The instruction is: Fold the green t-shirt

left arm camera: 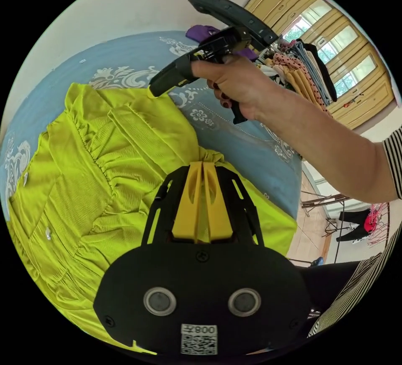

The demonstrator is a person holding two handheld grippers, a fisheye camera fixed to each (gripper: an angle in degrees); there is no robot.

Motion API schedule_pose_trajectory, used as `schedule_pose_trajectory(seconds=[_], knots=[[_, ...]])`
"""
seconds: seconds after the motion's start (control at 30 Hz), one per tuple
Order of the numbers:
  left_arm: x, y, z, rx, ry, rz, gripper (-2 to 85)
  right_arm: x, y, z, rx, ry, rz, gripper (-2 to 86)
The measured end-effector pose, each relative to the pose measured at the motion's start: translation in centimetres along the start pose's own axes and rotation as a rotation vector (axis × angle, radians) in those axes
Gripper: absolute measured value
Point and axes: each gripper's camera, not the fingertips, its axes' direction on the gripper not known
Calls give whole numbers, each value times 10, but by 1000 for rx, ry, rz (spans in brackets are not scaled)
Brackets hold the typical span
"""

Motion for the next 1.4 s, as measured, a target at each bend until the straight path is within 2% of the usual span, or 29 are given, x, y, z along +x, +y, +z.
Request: schedule_pose_trajectory(seconds=[0.2,0.37,0.5,0.53,0.63,0.7,0.8,0.93,1.07,1.2,1.4], knots=[[-14,55,-44,81,-19,-82,3,-10,-9,-27,-12,-9,22,0],[-14,84,-58,113,85,-86,3,-23,-15,-65,32,9,44,0],[-5,89,-41,24,43,-22,4,-41,-18,-95,76,27,27,1],[-5,94,-33,-51,37,-17,4,-50,-19,-102,82,10,11,1],[-11,122,-63,36,51,-58,5,-82,-24,-118,93,-54,-46,2],[-21,149,-88,81,42,-127,6,-110,-28,-124,88,-130,-113,4],[-55,215,-133,114,-8,-348,10,-170,-44,-122,49,-269,-235,9],[-110,333,-212,242,-155,-754,32,-274,-81,-111,-43,-443,-431,30],[-143,442,-269,433,-253,-1098,66,-386,-122,-106,-102,-489,-616,62],[-154,498,-284,543,-244,-1248,78,-477,-152,-104,-131,-444,-767,71],[-155,539,-285,554,-269,-1325,84,-598,-187,-104,-152,-300,-987,74]])
